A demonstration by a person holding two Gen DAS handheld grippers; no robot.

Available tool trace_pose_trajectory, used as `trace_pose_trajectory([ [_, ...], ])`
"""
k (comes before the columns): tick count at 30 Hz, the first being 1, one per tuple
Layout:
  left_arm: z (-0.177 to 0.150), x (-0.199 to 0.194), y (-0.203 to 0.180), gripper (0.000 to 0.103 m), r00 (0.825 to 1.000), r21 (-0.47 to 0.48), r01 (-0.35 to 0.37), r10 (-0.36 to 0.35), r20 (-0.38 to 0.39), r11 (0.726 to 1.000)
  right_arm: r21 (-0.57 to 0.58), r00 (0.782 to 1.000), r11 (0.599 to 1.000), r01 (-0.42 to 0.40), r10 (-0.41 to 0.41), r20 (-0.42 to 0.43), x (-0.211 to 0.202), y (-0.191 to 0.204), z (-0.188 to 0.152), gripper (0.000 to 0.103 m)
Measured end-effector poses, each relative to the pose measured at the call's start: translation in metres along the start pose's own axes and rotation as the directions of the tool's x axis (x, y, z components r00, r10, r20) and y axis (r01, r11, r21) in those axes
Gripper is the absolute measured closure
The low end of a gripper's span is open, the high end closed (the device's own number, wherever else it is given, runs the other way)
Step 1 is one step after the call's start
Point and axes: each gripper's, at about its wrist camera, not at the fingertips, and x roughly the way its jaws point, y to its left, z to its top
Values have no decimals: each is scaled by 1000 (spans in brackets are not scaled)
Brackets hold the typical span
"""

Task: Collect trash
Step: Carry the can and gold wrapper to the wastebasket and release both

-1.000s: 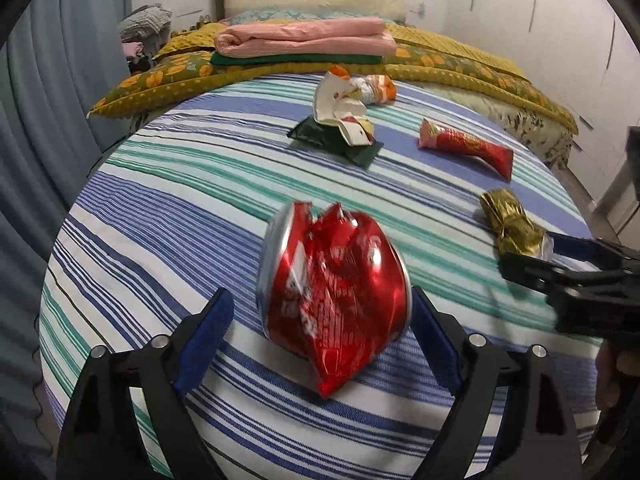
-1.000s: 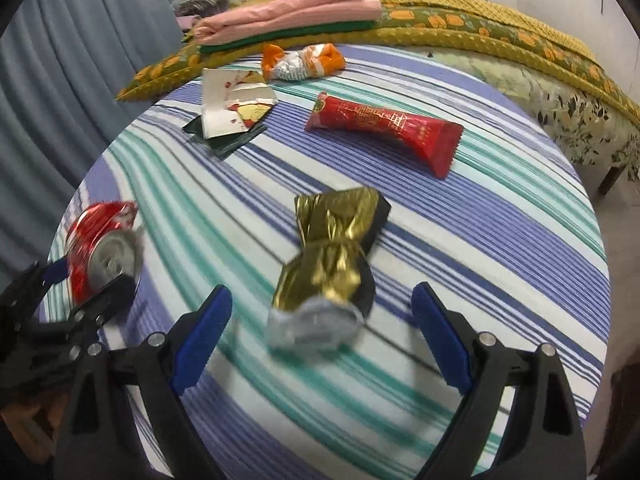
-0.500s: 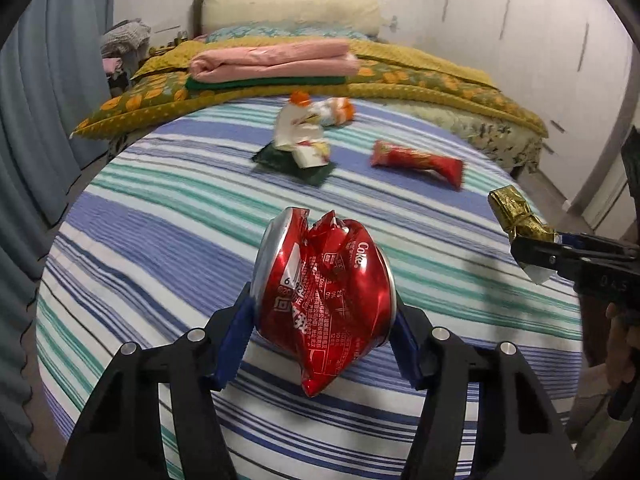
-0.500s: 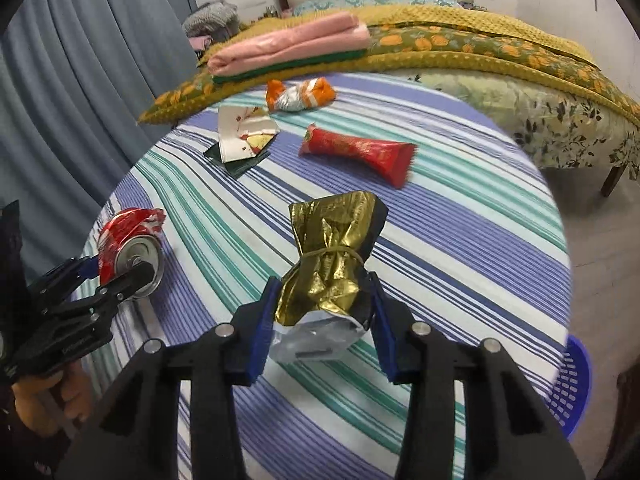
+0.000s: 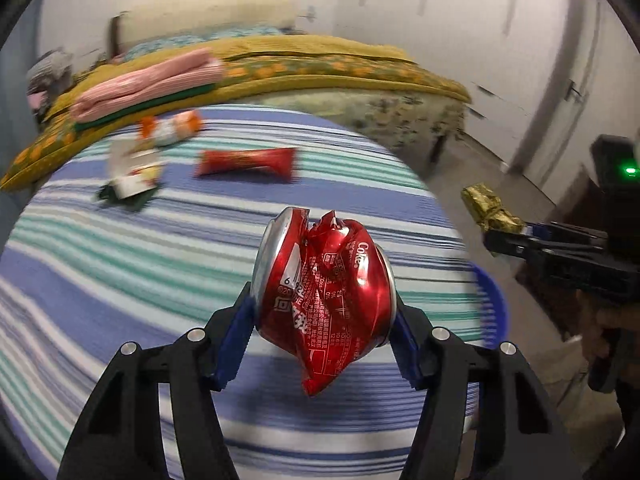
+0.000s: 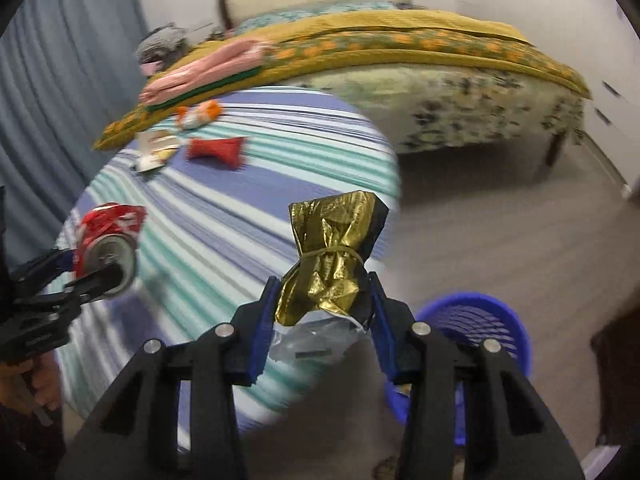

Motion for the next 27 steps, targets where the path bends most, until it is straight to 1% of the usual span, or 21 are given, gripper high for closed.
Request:
trace_pose_trajectory([
  [3, 9, 12, -44, 42, 998, 52, 66, -65, -15, 996, 27, 999, 998, 54, -53, -6, -6, -35, -8, 61],
  [5, 13, 20, -66, 42, 995, 77, 97, -95, -27, 992, 47, 996, 995, 90, -90, -12, -10, -59, -15, 61],
  [6, 16, 26, -84, 42, 993, 100, 119, -115, -37, 988, 54, 995, 993, 102, -102, -15, -11, -68, -18, 61],
  [8, 19, 34, -107, 42, 989, 128, 142, -137, -49, 981, 68, 991, 989, 132, -130, -26, -12, -89, -25, 61],
  [9, 20, 41, -124, 42, 987, 151, 159, -152, -60, 976, 74, 990, 988, 138, -136, -32, -13, -96, -29, 61],
  [12, 22, 58, -160, 42, 981, 192, 187, -173, -86, 963, 107, 986, 981, 163, -158, -55, -8, -122, -40, 61],
  [14, 23, 70, -174, 42, 977, 204, 203, -185, -103, 958, 130, 984, 976, 176, -169, -64, -5, -137, -47, 61],
  [16, 23, 86, -192, 42, 970, 210, 230, -206, -130, 950, 157, 983, 971, 179, -170, -70, -1, -151, -53, 61],
  [21, 25, 126, -221, 42, 962, 226, 248, -212, -174, 942, 193, 982, 964, 182, -170, -76, 3, -174, -60, 61],
  [24, 25, 147, -230, 42, 958, 225, 250, -208, -195, 942, 209, 983, 961, 183, -171, -73, 4, -184, -62, 61],
  [26, 24, 158, -235, 41, 956, 227, 254, -209, -206, 940, 221, 983, 958, 180, -169, -67, 4, -191, -63, 59],
  [27, 24, 169, -238, 40, 952, 230, 265, -217, -217, 936, 226, 983, 957, 181, -171, -63, 5, -194, -63, 56],
])
